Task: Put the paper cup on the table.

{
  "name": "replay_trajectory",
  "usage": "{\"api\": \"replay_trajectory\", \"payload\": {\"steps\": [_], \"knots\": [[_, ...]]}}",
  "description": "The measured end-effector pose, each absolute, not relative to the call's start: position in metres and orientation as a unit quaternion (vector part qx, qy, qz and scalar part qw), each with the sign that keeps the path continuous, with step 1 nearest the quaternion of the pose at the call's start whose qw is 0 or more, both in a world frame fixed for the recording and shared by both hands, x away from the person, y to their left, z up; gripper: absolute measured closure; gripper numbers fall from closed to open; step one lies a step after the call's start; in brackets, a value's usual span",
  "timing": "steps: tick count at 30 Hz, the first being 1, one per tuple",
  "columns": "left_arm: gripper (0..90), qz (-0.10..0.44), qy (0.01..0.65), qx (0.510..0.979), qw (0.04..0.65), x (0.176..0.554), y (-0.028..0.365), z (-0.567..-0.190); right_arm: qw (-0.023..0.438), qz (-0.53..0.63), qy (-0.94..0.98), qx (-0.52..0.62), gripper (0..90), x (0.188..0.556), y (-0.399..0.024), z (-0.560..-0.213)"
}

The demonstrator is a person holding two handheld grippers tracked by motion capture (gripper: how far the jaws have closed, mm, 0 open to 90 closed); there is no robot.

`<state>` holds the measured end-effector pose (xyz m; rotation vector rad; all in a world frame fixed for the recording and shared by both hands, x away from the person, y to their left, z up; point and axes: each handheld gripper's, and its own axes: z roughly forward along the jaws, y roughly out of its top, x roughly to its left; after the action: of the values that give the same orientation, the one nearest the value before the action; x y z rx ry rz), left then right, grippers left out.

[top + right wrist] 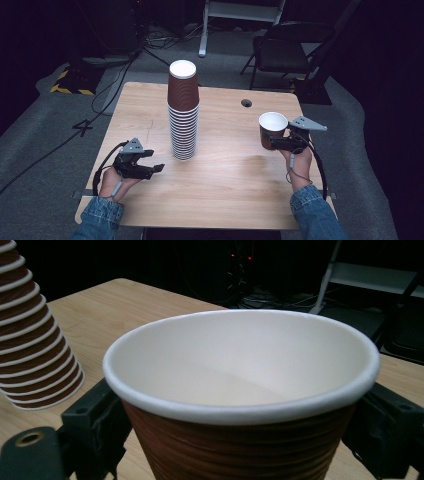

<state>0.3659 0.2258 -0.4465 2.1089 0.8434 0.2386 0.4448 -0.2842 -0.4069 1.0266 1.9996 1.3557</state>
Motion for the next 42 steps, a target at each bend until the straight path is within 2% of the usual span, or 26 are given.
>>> {"api": "replay_trajectory", "payload": {"steps": [15, 38, 42], "knots": [[29.4, 0.092, 0.363, 0.832, 0.409, 0.374, 0.231, -0.458, 0.257, 0.5, 0.721, 0.405, 10.8, 0.46, -0.283, -0.452], [29.2, 0.084, 0.366, 0.832, 0.408, 0.377, 0.23, -0.462, 0.241, 0.497, 0.726, 0.409, 9.1, 0.464, -0.28, -0.466], [29.1, 0.082, 0.366, 0.832, 0.409, 0.378, 0.23, -0.462, 0.221, 0.486, 0.732, 0.423, 4.4, 0.464, -0.281, -0.465]]}}
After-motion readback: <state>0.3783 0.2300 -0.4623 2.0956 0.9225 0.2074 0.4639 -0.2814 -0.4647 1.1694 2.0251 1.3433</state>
